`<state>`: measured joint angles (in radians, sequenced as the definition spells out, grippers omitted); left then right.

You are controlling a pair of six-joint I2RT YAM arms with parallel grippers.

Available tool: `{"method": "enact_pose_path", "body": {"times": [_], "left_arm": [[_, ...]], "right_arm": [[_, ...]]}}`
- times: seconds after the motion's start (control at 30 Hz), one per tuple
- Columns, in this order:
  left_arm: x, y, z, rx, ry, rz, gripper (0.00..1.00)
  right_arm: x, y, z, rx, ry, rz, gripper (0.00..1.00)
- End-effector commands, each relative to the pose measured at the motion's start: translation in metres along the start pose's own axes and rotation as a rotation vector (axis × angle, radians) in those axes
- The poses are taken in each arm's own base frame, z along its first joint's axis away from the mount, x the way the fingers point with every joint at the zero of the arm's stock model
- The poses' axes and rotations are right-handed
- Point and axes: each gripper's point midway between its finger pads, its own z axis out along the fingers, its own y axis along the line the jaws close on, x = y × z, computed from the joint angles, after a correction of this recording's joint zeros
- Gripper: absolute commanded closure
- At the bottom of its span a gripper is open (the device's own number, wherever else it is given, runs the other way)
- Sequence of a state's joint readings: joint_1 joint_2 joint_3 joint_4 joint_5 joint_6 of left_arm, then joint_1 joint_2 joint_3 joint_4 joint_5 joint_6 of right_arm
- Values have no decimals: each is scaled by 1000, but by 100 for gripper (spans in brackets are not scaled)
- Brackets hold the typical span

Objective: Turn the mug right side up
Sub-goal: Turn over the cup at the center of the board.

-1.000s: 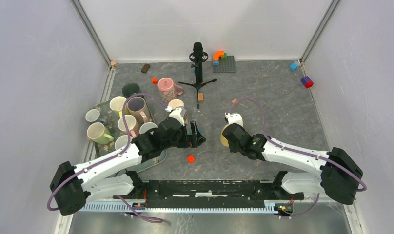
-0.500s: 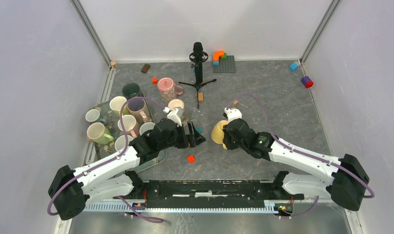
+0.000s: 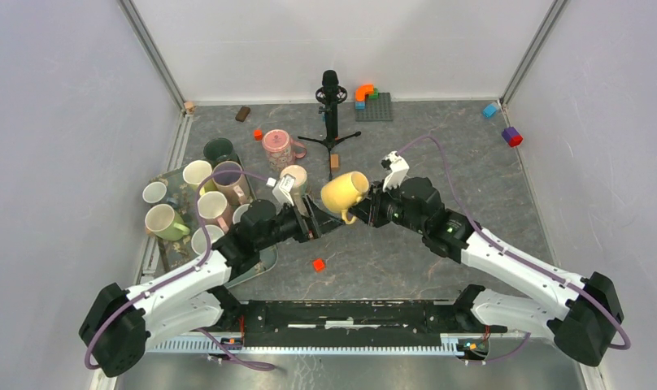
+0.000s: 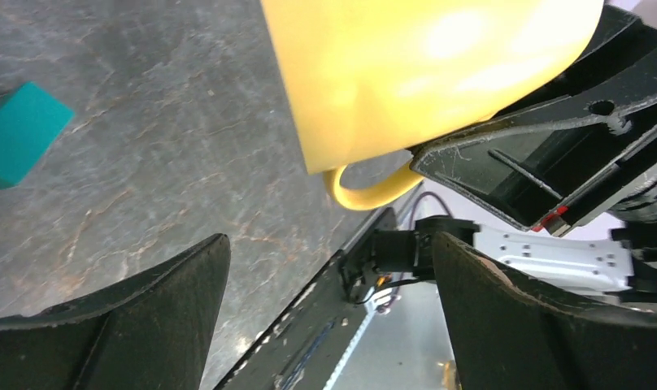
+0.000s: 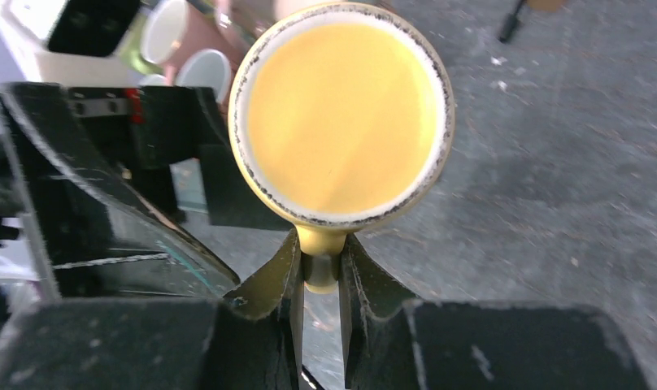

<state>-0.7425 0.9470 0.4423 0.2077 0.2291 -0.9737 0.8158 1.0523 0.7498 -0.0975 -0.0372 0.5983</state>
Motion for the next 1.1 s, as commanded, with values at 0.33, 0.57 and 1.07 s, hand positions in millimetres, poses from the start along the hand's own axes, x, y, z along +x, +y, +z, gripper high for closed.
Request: {"method": "enact_pose_path", "body": {"times": [0.33,0.57,1.07], "left_arm": [[-40,-86,-26,431,-108,-126,5],[-48,-104,-32,515,-117,-171,26],[-52,-117,-37,616,-114,-229,65]], "right_arm": [[-103,101,-37,-505,-299,128,100],[-103,113,-40,-612,-295,189,100],[-95,116,-36,-665,-270,242,100]]}}
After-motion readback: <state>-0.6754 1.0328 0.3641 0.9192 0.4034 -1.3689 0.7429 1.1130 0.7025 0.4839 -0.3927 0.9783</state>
